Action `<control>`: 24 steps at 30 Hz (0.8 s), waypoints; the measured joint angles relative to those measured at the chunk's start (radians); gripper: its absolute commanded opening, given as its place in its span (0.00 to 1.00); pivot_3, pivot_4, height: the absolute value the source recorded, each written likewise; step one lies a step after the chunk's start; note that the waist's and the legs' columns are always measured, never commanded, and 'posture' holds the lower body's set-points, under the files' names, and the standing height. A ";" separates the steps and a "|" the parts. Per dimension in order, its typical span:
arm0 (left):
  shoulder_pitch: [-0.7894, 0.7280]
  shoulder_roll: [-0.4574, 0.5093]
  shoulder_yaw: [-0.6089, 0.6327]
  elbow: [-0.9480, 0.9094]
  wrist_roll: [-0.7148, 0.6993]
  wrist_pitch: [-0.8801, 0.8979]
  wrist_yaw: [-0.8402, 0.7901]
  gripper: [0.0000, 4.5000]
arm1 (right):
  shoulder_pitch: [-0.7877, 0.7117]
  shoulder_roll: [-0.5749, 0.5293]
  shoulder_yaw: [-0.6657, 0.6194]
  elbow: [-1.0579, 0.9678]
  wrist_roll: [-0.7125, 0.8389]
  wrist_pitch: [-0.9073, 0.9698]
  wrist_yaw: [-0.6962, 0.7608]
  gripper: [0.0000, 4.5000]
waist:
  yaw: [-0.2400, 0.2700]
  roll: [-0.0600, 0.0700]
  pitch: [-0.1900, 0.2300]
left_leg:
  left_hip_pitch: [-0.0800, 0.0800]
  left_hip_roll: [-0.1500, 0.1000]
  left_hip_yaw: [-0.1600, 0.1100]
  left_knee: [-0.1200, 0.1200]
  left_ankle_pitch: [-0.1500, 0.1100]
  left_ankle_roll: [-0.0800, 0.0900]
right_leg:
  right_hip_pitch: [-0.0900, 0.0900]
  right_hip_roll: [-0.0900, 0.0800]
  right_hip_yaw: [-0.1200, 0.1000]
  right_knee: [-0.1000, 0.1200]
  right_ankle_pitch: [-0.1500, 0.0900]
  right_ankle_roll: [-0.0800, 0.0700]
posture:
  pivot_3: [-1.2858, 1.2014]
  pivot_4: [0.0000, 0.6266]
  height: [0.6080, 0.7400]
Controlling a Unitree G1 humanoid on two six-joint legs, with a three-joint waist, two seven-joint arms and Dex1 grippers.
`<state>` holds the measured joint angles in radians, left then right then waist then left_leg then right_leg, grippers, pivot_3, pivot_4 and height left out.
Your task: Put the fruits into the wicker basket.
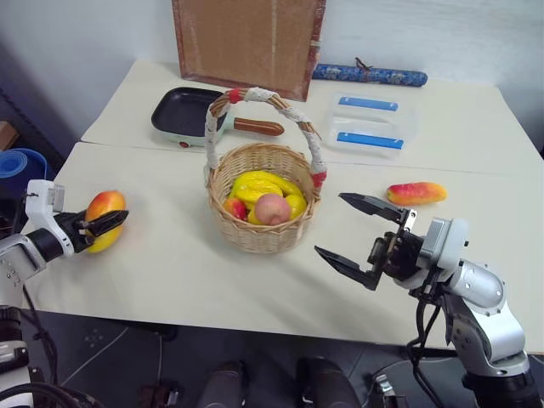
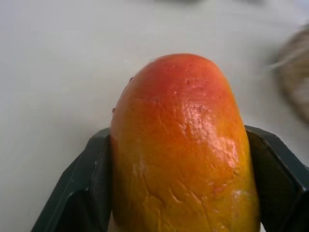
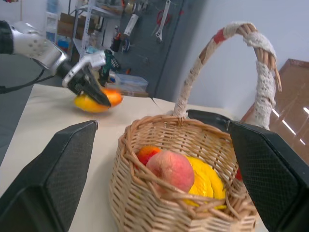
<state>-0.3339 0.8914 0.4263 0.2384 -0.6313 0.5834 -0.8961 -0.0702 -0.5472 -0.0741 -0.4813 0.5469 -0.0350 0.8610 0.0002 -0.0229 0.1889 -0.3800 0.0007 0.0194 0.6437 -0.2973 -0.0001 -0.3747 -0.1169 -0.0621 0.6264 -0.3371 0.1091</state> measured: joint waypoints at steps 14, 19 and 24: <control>-0.557 -0.308 -0.556 -0.221 0.243 0.102 0.140 0.87 | 0.176 -0.032 -0.090 -0.091 -0.052 0.016 -0.059 1.00 | 0.013 0.003 0.002 | -0.002 -0.004 0.008 0.005 0.006 0.006 | -0.001 0.006 0.002 0.002 0.004 0.002 | 0.52 0.24 1.00; -0.558 -0.298 -0.558 -0.223 0.262 0.147 0.143 0.99 | 0.265 -0.023 -0.118 -0.144 -0.073 0.020 -0.117 1.00 | 0.000 0.003 0.002 | -0.002 -0.002 0.006 0.004 0.006 0.005 | -0.002 0.006 0.002 0.006 0.005 0.005 | 0.52 0.24 1.00; -0.446 -0.189 -0.443 -0.268 0.196 0.120 0.018 0.99 | 0.436 0.019 -0.286 -0.082 -0.096 -0.050 -0.137 1.00 | 0.000 0.003 0.002 | -0.004 -0.003 0.005 0.004 0.005 0.006 | -0.001 0.006 0.003 0.002 0.005 0.005 | 0.52 0.24 1.00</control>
<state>-0.7798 0.7019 -0.0170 -0.0296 -0.4357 0.7039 -0.8777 0.3658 -0.5278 -0.3603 -0.5638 0.4506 -0.0855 0.7235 0.0001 -0.0202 0.1905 -0.3840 -0.0019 0.0240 0.6481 -0.2927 0.0056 -0.3757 -0.1111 -0.0590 0.6284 -0.3317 0.1136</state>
